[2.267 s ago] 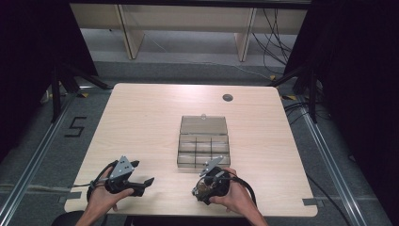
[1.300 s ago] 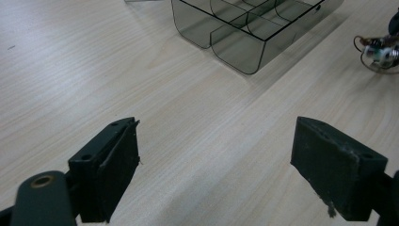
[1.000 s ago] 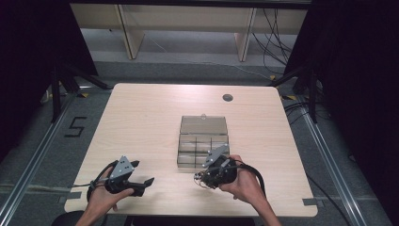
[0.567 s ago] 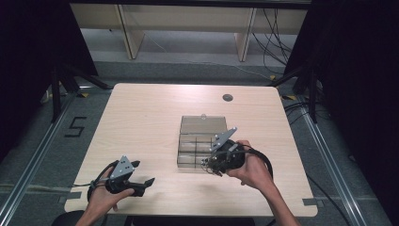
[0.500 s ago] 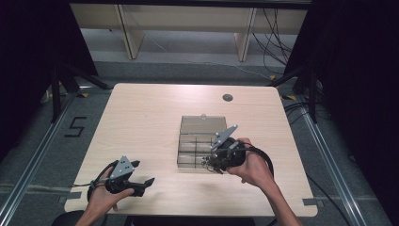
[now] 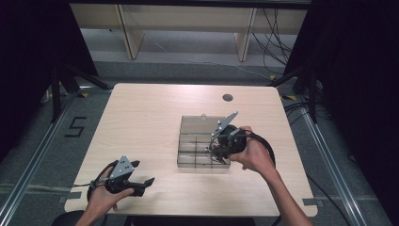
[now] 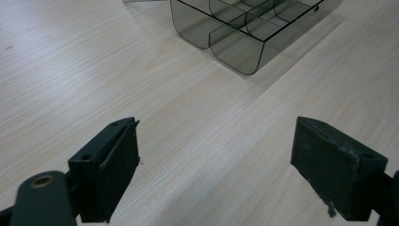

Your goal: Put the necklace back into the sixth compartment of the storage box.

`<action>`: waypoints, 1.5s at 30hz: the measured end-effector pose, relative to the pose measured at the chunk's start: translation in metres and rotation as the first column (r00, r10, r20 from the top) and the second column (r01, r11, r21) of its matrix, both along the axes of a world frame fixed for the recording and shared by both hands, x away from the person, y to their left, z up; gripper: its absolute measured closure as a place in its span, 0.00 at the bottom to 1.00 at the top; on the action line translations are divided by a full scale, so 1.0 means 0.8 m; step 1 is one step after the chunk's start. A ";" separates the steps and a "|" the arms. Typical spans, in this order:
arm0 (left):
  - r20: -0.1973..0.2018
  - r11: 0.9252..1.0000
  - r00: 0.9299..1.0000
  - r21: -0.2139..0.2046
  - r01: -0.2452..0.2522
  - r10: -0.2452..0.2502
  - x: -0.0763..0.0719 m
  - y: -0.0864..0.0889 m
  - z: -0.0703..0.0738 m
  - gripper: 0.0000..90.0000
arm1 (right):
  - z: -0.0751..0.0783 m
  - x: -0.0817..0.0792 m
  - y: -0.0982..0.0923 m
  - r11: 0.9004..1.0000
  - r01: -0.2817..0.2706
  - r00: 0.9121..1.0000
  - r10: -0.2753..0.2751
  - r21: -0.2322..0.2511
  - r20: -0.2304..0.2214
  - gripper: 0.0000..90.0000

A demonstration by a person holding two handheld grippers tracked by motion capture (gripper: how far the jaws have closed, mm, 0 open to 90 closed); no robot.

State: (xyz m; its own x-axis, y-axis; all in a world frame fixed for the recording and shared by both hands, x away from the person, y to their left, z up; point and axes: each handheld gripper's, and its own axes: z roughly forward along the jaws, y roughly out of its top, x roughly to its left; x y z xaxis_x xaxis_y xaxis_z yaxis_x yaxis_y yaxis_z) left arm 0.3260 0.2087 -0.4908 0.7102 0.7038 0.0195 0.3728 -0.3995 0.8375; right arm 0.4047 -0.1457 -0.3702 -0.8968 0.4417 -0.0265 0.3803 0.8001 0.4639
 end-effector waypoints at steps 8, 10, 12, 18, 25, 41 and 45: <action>-0.001 1.000 1.000 0.008 0.004 -0.004 0.000 0.000 0.000 0.17 | -0.012 0.021 0.004 1.000 0.001 1.000 -0.001 -0.020 -0.020 0.88; -0.002 1.000 1.000 -0.003 0.002 -0.002 0.000 0.000 0.000 0.17 | -0.015 0.025 0.005 1.000 0.010 0.999 -0.011 -0.022 -0.033 0.88; -0.001 1.000 1.000 0.010 0.000 0.000 0.000 0.001 0.000 0.17 | -0.020 0.032 0.005 1.000 -0.008 1.000 0.007 -0.028 -0.029 0.88; -0.003 1.000 1.000 0.003 0.002 -0.002 0.000 0.000 -0.001 0.17 | -0.041 0.044 0.002 0.998 0.025 0.997 -0.030 -0.062 -0.078 0.88; -0.001 1.000 1.000 0.000 0.004 -0.004 0.000 0.000 0.000 0.17 | -0.056 0.053 -0.003 0.993 0.020 0.993 -0.034 -0.115 -0.117 0.88; -0.005 1.000 1.000 -0.002 0.009 -0.009 0.000 -0.001 -0.001 0.17 | -0.087 0.066 -0.009 0.989 -0.003 0.986 -0.022 -0.149 -0.167 0.96; -0.019 1.000 1.000 -0.003 0.001 -0.001 -0.001 -0.002 -0.002 0.17 | -0.103 0.068 -0.008 0.988 -0.001 0.979 -0.031 -0.154 -0.200 0.96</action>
State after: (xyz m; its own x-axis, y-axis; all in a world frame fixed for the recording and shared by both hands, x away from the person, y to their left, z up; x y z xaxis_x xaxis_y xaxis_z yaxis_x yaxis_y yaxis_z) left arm 0.3253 0.2073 -0.4923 0.7110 0.7032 0.0037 0.3886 -0.3972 0.8314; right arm 0.4593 -0.1518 -0.4527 -0.8839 0.4598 0.0856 0.4658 0.8489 0.2498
